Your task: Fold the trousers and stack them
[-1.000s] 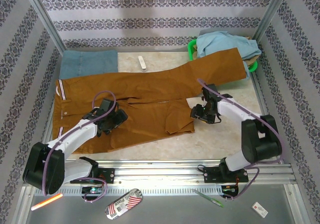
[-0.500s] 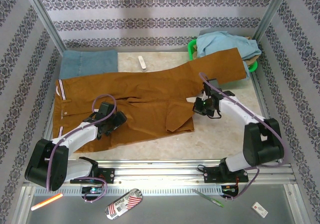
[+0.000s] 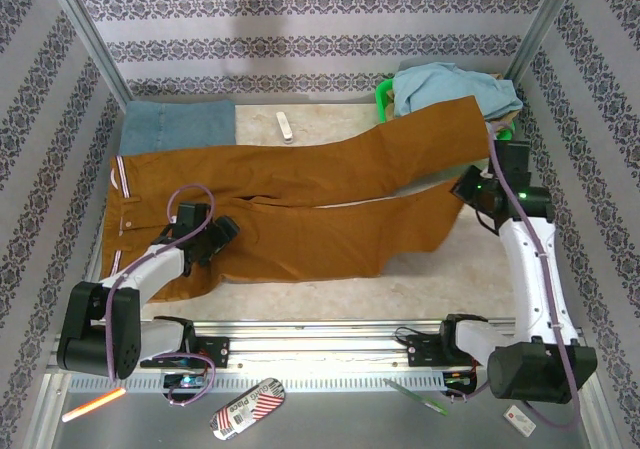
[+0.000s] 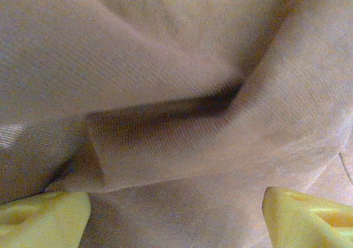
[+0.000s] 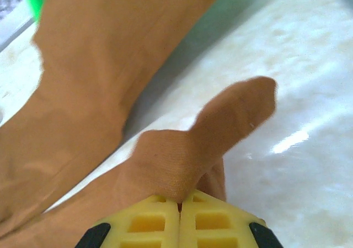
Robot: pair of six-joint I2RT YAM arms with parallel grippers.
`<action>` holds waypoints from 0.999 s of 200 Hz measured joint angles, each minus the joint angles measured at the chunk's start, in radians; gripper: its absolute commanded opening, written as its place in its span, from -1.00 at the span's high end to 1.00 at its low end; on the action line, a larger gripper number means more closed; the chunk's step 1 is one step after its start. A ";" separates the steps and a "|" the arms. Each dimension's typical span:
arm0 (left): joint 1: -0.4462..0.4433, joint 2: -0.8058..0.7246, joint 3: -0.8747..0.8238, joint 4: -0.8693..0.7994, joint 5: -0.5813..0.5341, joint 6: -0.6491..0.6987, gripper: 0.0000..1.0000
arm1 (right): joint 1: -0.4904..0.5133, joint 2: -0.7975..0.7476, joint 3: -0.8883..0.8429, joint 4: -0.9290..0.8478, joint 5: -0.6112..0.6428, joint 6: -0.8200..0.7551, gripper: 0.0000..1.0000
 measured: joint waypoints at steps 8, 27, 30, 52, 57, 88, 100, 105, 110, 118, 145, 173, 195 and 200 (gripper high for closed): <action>0.016 0.002 0.000 0.005 0.011 0.007 -0.67 | -0.029 0.000 0.016 -0.025 0.024 -0.014 1.00; 0.045 0.004 0.001 0.008 0.037 0.023 -0.67 | -0.074 0.010 0.042 -0.067 0.090 -0.050 1.00; 0.046 0.004 0.001 0.008 0.040 0.026 -0.67 | -0.078 0.013 0.045 -0.073 0.101 -0.053 1.00; 0.052 0.005 0.003 0.008 0.058 0.038 -0.67 | -0.090 0.079 0.086 -0.105 0.169 -0.076 0.13; 0.052 0.005 0.003 0.008 0.063 0.041 -0.67 | -0.090 0.103 0.095 -0.105 0.179 -0.077 -0.05; 0.058 0.000 0.003 0.008 0.101 0.052 -0.79 | -0.080 0.265 0.119 -0.097 0.207 -0.071 -0.29; 0.058 -0.010 0.003 0.003 0.122 0.056 -0.83 | -0.065 0.294 0.116 -0.094 0.216 -0.067 -0.30; 0.058 -0.013 0.003 -0.001 0.131 0.056 -0.84 | -0.058 0.298 0.115 -0.093 0.217 -0.065 -0.30; 0.058 -0.020 0.003 -0.009 0.142 0.059 -0.84 | -0.045 0.297 0.113 -0.092 0.218 -0.062 -0.30; 0.057 -0.032 0.003 -0.024 0.159 0.065 -0.84 | -0.025 0.291 0.112 -0.092 0.218 -0.057 -0.30; 0.054 -0.099 0.015 -0.098 0.206 0.083 -0.86 | 0.120 0.238 0.048 -0.055 0.200 -0.017 -0.19; 0.050 -0.174 0.087 -0.179 0.219 0.101 -0.89 | 0.420 0.248 -0.062 0.036 0.111 0.085 0.43; 0.050 -0.196 0.166 -0.219 0.216 0.112 -0.94 | 0.624 0.417 -0.037 0.094 0.045 0.148 1.00; 0.050 -0.197 0.181 -0.222 0.216 0.114 -0.94 | 0.660 0.468 -0.014 0.100 0.039 0.160 1.00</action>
